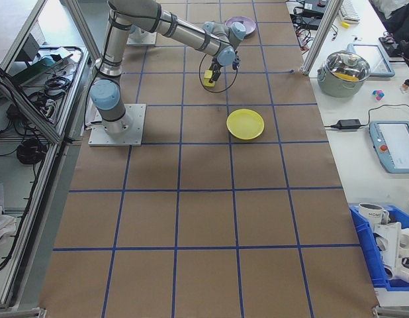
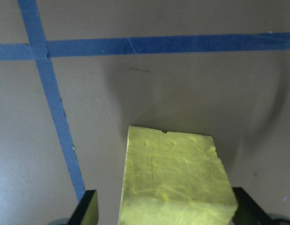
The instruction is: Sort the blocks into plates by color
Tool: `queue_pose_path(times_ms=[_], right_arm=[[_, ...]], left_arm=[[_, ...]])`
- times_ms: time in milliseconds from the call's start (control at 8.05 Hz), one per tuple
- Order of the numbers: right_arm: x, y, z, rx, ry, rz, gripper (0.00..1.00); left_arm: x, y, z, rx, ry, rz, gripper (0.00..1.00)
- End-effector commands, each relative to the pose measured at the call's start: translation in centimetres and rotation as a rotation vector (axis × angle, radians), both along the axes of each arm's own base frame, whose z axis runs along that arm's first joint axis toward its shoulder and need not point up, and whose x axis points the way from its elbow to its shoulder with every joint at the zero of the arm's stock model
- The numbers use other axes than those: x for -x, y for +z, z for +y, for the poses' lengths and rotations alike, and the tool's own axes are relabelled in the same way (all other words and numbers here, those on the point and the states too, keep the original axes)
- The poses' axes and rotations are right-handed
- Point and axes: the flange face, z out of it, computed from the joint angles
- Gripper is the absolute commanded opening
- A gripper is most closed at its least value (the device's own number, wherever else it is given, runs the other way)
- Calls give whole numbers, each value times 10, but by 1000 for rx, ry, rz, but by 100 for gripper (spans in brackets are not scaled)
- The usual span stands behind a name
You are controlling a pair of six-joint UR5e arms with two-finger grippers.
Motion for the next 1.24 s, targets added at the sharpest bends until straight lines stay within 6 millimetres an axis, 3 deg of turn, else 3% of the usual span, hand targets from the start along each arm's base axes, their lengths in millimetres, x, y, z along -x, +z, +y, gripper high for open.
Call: queue_pose_path(times_ms=[0, 124, 249, 497, 621, 870, 1118], right_arm=[[-1, -5, 6, -15, -2, 6, 21], [1, -4, 7, -14, -3, 8, 0], [0, -3, 6, -8, -1, 6, 0], [12, 46, -2, 84, -12, -14, 0], [37, 78, -16, 152, -43, -24, 0], [110, 136, -61, 283, -61, -49, 0], [188, 163, -98, 377, -64, -59, 0]], left_arm=[[-22, -22, -12, -106, 48, -14, 100], [-39, -24, -19, -120, 85, -9, 100], [-47, -22, -22, -117, 101, -2, 100], [-47, -25, -25, -121, 102, 4, 100], [-45, -26, -25, -123, 120, 6, 100], [-41, -28, -26, -125, 154, 14, 100], [-39, -30, -26, -123, 150, 15, 100]])
